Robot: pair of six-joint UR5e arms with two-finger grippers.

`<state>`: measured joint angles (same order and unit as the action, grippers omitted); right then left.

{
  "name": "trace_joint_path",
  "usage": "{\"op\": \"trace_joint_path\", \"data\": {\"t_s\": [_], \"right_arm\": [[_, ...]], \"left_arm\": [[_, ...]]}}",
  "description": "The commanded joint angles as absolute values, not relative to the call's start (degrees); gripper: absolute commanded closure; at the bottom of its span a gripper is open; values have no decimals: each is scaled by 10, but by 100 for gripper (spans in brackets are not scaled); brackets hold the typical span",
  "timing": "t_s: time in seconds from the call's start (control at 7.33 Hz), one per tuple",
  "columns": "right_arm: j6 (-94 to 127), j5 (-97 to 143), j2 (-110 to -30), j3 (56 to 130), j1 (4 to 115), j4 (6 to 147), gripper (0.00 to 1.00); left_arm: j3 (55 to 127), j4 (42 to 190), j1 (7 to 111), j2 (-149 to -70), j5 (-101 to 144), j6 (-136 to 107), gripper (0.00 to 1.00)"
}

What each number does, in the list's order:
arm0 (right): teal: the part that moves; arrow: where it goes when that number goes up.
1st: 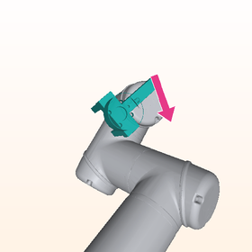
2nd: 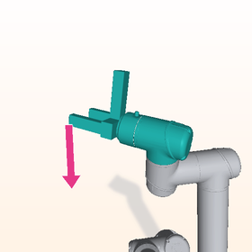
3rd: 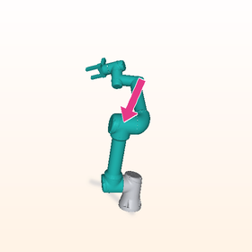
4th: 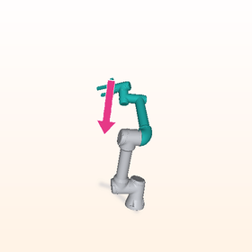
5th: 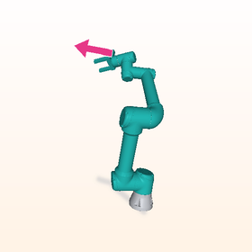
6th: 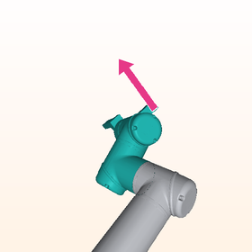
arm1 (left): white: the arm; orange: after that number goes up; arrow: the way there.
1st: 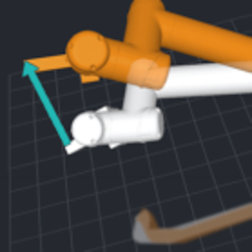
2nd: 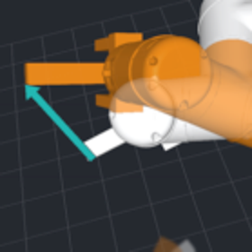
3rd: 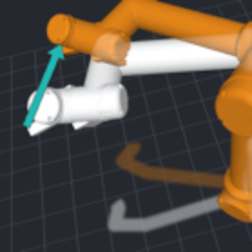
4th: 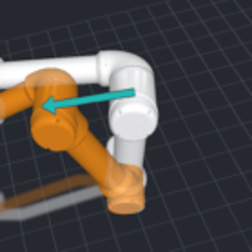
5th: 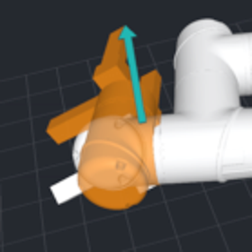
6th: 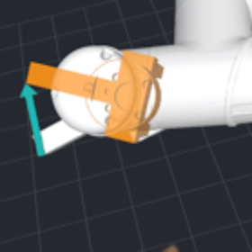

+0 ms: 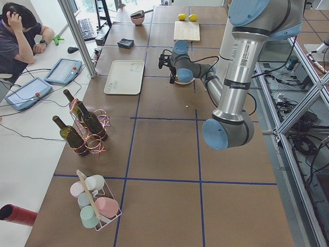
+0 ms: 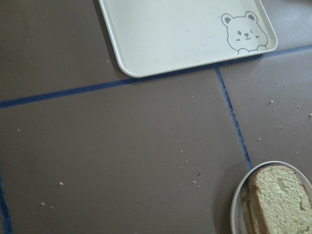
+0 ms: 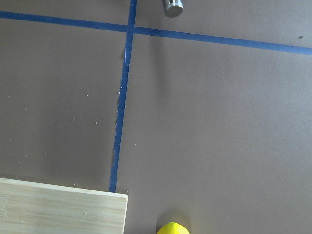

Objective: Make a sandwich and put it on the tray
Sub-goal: 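Move the left gripper toward the plate and grip its rim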

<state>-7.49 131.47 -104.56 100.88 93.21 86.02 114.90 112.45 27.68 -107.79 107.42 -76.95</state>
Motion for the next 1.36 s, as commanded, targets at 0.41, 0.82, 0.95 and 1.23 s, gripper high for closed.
{"op": "trace_joint_path", "data": {"t_s": [0.41,0.82,0.95,1.23], "right_arm": [[-76,1310,-1046,1008,933,857,0],[-76,1303,-1046,1007,935,857,0],[-76,1297,-1046,1007,935,856,0],[-76,1297,-1045,1007,935,856,0]], "left_arm": [[1019,1222,208,-1116,999,-861,51],[1011,1231,189,-1120,998,-862,51],[1019,1232,189,-1120,999,-862,51],[1013,1232,189,-1120,999,-862,51]]}}
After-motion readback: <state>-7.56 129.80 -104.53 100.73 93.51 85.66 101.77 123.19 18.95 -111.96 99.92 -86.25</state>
